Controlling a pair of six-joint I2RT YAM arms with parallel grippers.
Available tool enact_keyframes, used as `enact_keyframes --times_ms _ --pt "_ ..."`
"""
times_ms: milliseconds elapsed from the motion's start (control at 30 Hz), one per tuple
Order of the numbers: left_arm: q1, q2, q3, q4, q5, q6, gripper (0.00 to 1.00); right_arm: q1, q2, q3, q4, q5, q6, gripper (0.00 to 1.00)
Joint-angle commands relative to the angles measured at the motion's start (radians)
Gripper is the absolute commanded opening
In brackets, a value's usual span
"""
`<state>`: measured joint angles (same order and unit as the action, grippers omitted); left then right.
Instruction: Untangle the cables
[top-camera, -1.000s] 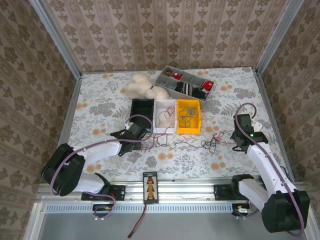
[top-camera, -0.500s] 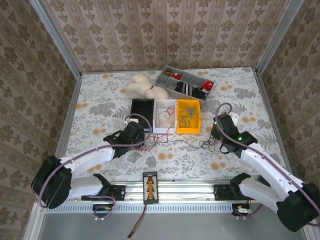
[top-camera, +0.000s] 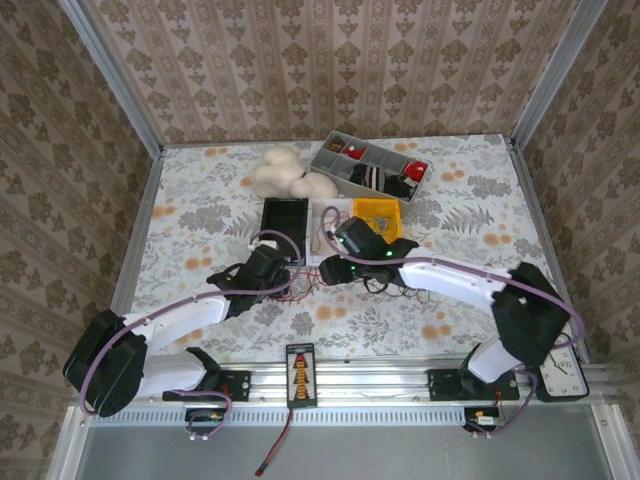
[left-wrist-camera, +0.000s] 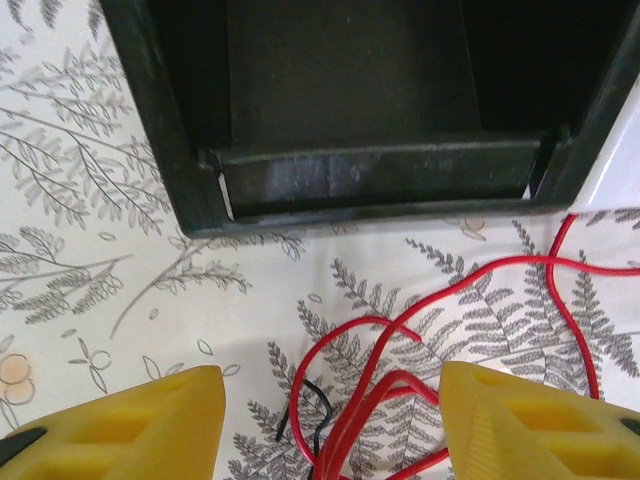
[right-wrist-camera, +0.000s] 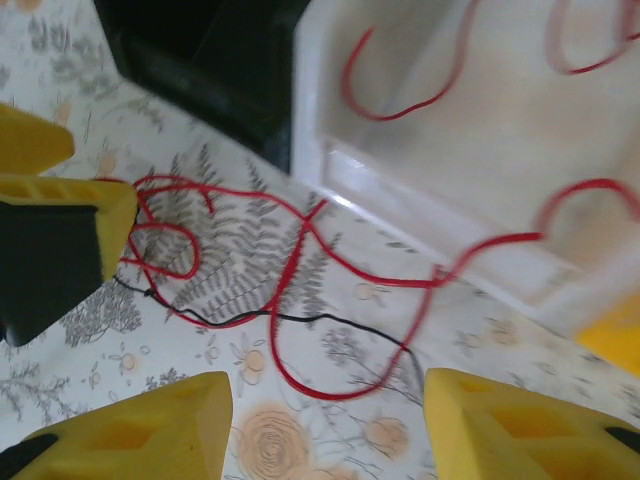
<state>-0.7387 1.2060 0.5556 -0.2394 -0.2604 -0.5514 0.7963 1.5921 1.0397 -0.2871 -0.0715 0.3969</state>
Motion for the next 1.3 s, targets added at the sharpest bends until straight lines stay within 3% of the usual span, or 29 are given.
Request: enact_keyframes --times_ms 0,267,467,600,700,800,933,1100,1267 --pt "0.011 0.004 0.001 -0.013 0.029 0.027 0.58 0.000 0.099 0.081 -0.024 -0.095 -0.055 0.54" --pt "0.011 0.000 0.004 -0.026 0.053 0.058 0.58 0.026 0.277 0.181 -0.061 -0.142 -0.071 0.49" --pt "-0.085 -0.063 0.026 -0.041 0.001 0.161 0.57 0.008 0.279 0.166 -0.036 -0.062 -0.036 0.14" --pt "-0.168 -0.099 0.021 0.000 0.068 0.259 0.52 -0.039 0.222 0.109 0.033 -0.123 0.023 0.05" --pt "-0.189 -0.084 0.003 0.071 0.188 0.285 0.51 -0.068 0.186 0.073 0.087 -0.206 0.066 0.04" --pt "-0.202 -0.011 0.023 0.103 0.233 0.304 0.50 -0.077 0.162 0.056 0.108 -0.248 0.079 0.04" --pt "-0.226 0.094 0.079 0.095 0.134 0.308 0.50 -0.096 0.153 0.059 0.092 -0.286 0.083 0.04" --pt "-0.225 0.125 0.084 0.066 -0.109 0.210 0.44 -0.129 0.093 0.016 0.114 -0.332 0.101 0.03" --pt "-0.215 0.121 0.056 0.116 0.021 0.249 0.45 -0.172 -0.002 -0.022 0.122 -0.389 0.130 0.03"
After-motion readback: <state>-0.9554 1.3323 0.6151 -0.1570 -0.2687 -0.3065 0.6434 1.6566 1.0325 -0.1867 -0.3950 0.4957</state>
